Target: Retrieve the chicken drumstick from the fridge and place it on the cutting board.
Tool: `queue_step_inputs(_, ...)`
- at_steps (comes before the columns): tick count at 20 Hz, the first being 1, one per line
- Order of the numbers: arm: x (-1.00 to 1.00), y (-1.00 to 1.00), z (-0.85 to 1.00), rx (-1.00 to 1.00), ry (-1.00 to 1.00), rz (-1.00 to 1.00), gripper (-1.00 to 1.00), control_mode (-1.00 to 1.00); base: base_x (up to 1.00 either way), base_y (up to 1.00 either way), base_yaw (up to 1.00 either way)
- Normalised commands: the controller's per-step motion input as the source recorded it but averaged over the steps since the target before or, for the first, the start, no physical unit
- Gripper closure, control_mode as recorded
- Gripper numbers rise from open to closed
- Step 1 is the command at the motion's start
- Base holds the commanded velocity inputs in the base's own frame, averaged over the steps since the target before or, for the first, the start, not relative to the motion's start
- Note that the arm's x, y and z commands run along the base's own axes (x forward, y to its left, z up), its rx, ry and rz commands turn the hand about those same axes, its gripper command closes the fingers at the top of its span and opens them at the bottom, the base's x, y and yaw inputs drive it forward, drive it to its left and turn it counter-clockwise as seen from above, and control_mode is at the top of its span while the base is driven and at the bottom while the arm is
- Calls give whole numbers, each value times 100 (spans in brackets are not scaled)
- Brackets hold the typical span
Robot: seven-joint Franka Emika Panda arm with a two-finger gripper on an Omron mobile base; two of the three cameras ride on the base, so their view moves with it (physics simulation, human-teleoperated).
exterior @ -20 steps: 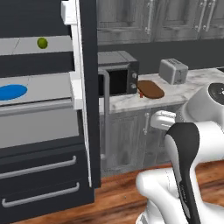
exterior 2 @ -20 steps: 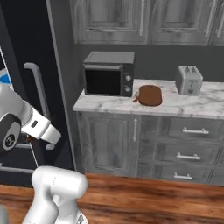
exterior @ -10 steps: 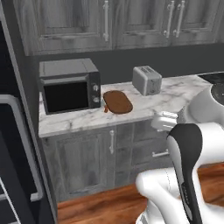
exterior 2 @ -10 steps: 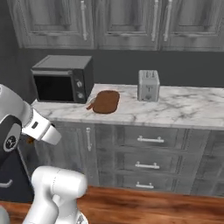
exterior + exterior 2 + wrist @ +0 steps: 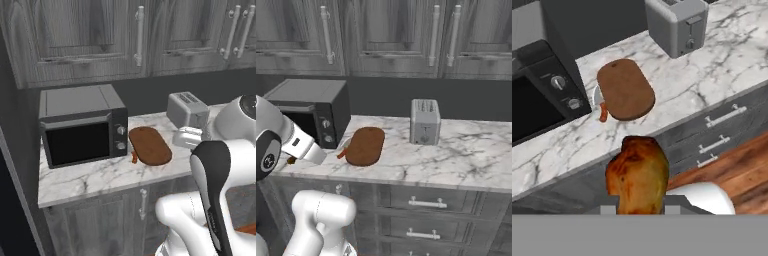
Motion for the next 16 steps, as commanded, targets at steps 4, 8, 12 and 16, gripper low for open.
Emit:
queue_step_inputs(4, 0, 0, 0, 0, 0, 0, 100, 100, 95, 0, 0)
queue_step_inputs(8, 52, -14, -28, 0, 3, 3, 100, -100, 21, -1, 0)
queue_step_inputs(12, 58, -14, -44, 0, 2, 8, 100, -100, 0, 0, 0)
queue_step_inputs(16, 38, -18, -61, -2, 1, 11, 100, -100, 0, 0, 0)
